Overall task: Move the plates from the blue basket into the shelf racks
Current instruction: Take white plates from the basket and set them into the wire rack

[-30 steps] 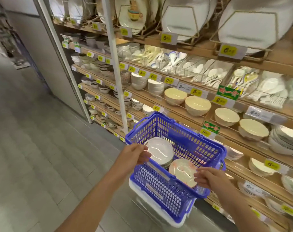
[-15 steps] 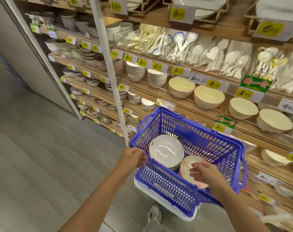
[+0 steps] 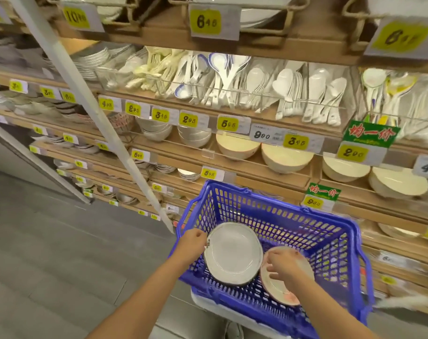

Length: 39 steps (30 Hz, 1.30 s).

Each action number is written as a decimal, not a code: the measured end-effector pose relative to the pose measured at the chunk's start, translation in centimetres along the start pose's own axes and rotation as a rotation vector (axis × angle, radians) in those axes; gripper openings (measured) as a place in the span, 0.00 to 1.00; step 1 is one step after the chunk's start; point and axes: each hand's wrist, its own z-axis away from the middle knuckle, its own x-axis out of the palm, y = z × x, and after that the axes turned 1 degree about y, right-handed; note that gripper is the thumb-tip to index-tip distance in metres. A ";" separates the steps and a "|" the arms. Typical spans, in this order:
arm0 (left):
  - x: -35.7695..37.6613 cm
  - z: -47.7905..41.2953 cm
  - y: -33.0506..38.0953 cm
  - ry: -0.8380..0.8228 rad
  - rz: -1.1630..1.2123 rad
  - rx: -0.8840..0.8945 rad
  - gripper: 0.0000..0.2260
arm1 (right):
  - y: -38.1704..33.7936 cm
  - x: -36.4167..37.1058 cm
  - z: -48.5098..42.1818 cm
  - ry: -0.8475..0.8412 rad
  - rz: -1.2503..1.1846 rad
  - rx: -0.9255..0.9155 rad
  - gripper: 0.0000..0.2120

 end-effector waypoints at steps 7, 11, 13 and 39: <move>1.7 -5.3 0.5 -0.067 -0.272 -0.032 0.05 | -0.4 2.0 -3.3 0.015 0.033 0.104 0.16; 2.7 -8.0 0.1 -0.158 -0.404 -0.063 0.15 | -0.2 3.4 -4.7 0.055 0.013 0.136 0.17; 3.2 -9.1 -0.2 -0.193 -0.473 -0.091 0.19 | -0.1 3.9 -5.2 0.084 0.031 0.136 0.16; 5.5 -11.4 -1.6 -0.283 -0.632 -0.147 0.23 | 2.4 6.4 -7.9 0.292 0.012 0.264 0.19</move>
